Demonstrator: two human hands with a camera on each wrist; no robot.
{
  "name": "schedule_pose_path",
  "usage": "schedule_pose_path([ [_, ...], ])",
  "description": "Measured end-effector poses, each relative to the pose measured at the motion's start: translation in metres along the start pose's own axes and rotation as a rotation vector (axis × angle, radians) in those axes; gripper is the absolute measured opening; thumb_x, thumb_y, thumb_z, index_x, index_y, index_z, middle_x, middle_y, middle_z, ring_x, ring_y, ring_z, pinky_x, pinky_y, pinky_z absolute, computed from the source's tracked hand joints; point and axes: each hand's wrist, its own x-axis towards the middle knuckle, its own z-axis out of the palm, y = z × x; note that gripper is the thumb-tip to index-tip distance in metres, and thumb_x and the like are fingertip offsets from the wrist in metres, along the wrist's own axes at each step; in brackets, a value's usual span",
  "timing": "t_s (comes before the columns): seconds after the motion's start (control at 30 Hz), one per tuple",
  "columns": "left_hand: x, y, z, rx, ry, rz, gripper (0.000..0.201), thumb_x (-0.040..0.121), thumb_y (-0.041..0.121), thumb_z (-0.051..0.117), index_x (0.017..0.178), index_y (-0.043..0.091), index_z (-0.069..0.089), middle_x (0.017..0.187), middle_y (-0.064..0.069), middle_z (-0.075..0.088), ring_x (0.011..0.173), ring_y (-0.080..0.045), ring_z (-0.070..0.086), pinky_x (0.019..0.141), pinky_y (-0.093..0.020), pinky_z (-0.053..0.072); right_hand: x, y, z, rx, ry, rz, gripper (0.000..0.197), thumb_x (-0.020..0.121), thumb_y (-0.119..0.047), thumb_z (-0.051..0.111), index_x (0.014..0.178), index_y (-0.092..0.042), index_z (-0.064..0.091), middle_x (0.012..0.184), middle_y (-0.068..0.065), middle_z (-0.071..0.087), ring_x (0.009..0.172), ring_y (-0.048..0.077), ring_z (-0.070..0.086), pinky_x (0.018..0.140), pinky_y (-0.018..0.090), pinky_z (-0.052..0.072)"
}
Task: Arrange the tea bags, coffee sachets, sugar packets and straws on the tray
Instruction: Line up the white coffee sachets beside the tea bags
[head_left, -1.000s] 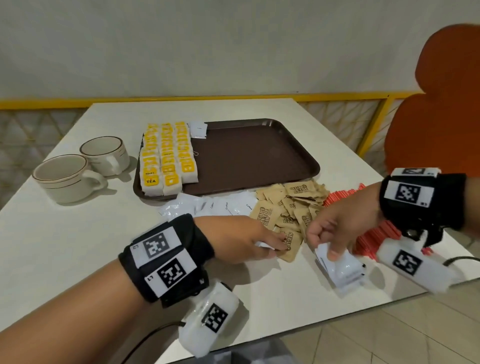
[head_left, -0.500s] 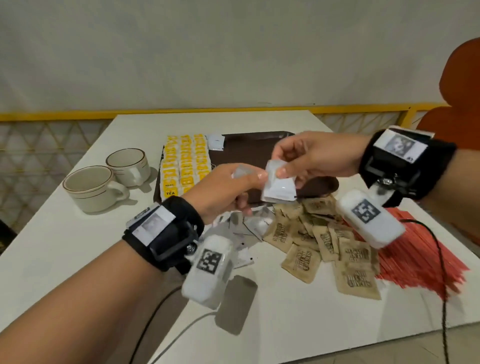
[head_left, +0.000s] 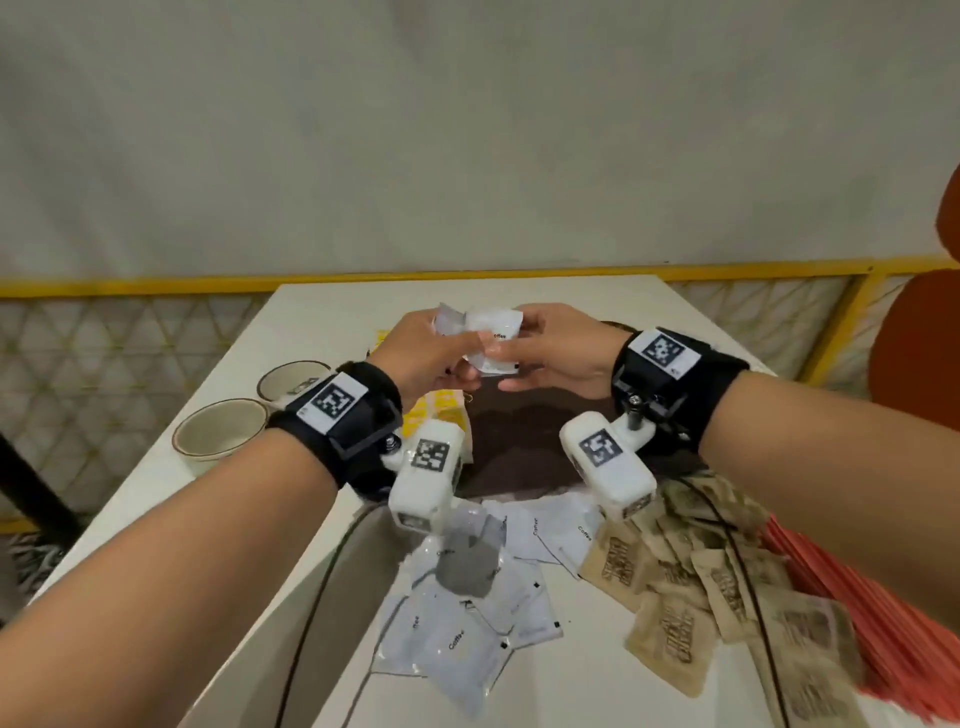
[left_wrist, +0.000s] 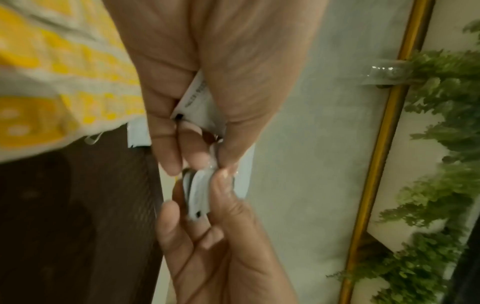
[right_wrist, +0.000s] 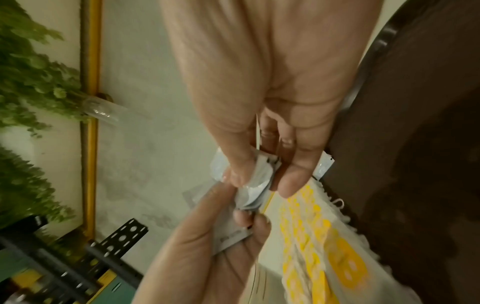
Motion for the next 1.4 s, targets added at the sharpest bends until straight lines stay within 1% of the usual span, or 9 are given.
schedule_pose_path([
  [0.1, 0.031, 0.016, -0.014, 0.121, -0.035, -0.017, 0.007, 0.093, 0.018, 0.061, 0.092, 0.012, 0.06, 0.074, 0.0, 0.062, 0.047, -0.01, 0.054, 0.051, -0.024, 0.05, 0.03, -0.002, -0.009, 0.03, 0.079, 0.033, 0.031, 0.091, -0.001, 0.06, 0.122, -0.002, 0.056, 0.113, 0.017, 0.06, 0.095, 0.025, 0.063, 0.071, 0.029, 0.06],
  [0.2, 0.067, 0.021, -0.025, 0.303, -0.077, -0.059, 0.007, 0.095, 0.019, 0.058, 0.095, 0.012, 0.058, 0.079, 0.0, 0.064, 0.05, -0.01, 0.056, 0.053, -0.024, 0.047, 0.059, 0.001, -0.02, -0.025, 0.061, 0.143, 0.031, 0.093, -0.004, 0.058, 0.124, -0.002, 0.055, 0.113, 0.016, 0.061, 0.098, 0.027, 0.061, 0.076, 0.032, 0.058],
  [0.43, 0.137, 0.012, -0.027, 0.905, -0.206, -0.052, 0.007, 0.085, 0.017, 0.068, 0.091, 0.014, 0.067, 0.066, 0.007, 0.06, 0.056, -0.008, 0.052, 0.042, -0.013, 0.039, 0.112, 0.017, -0.043, -0.297, 0.13, 0.23, 0.022, 0.083, -0.003, 0.07, 0.097, -0.012, 0.056, 0.119, 0.022, 0.062, 0.107, 0.036, 0.064, 0.094, 0.05, 0.052],
  [0.57, 0.166, 0.006, -0.028, 1.084, -0.217, -0.047, 0.021, 0.085, 0.028, 0.069, 0.097, 0.011, 0.069, 0.067, 0.005, 0.055, 0.057, -0.008, 0.048, 0.049, -0.019, 0.036, 0.132, 0.031, -0.046, -0.264, 0.12, 0.25, 0.029, 0.086, -0.002, 0.068, 0.112, -0.004, 0.057, 0.122, 0.022, 0.059, 0.11, 0.036, 0.062, 0.089, 0.045, 0.055],
  [0.8, 0.197, -0.013, -0.034, 1.198, -0.272, -0.048, 0.029, 0.085, 0.03, 0.069, 0.102, 0.007, 0.071, 0.088, -0.006, 0.064, 0.076, -0.017, 0.054, 0.06, -0.022, 0.039, 0.152, 0.053, -0.052, -0.294, 0.182, 0.274, 0.016, 0.085, -0.004, 0.07, 0.099, -0.002, 0.063, 0.082, 0.01, 0.056, 0.068, 0.017, 0.055, 0.083, 0.041, 0.058],
  [0.93, 0.204, -0.019, -0.036, 1.22, -0.259, -0.027, 0.028, 0.088, 0.027, 0.065, 0.106, 0.006, 0.071, 0.105, -0.009, 0.067, 0.091, -0.019, 0.056, 0.076, -0.027, 0.043, 0.153, 0.061, -0.051, -0.35, 0.216, 0.26, 0.013, 0.079, -0.006, 0.076, 0.085, -0.009, 0.065, 0.088, 0.009, 0.065, 0.08, 0.019, 0.062, 0.063, 0.026, 0.055],
  [1.07, 0.208, -0.027, -0.035, 1.263, -0.285, -0.048, 0.03, 0.088, 0.028, 0.065, 0.104, 0.003, 0.071, 0.096, -0.008, 0.063, 0.085, -0.019, 0.052, 0.062, -0.022, 0.037, 0.154, 0.062, -0.05, -0.358, 0.231, 0.243, 0.023, 0.073, -0.006, 0.082, 0.082, -0.014, 0.062, 0.091, 0.005, 0.064, 0.082, 0.019, 0.064, 0.062, 0.024, 0.055],
  [1.33, 0.215, -0.021, -0.05, 1.251, -0.184, -0.058, 0.029, 0.085, 0.027, 0.068, 0.104, 0.005, 0.07, 0.099, -0.008, 0.064, 0.083, -0.02, 0.053, 0.068, -0.027, 0.04, 0.152, 0.06, -0.049, -0.27, 0.185, 0.289, 0.032, 0.07, 0.003, 0.081, 0.09, -0.008, 0.058, 0.089, 0.015, 0.065, 0.077, 0.025, 0.068, 0.078, 0.034, 0.059],
  [1.4, 0.215, -0.016, -0.054, 1.218, -0.164, -0.079, 0.024, 0.087, 0.022, 0.065, 0.104, 0.006, 0.07, 0.099, -0.006, 0.066, 0.078, -0.018, 0.054, 0.069, -0.026, 0.043, 0.153, 0.059, -0.049, -0.246, 0.197, 0.282, 0.031, 0.071, 0.003, 0.08, 0.09, -0.007, 0.058, 0.091, 0.016, 0.066, 0.086, 0.029, 0.07, 0.083, 0.038, 0.058],
])
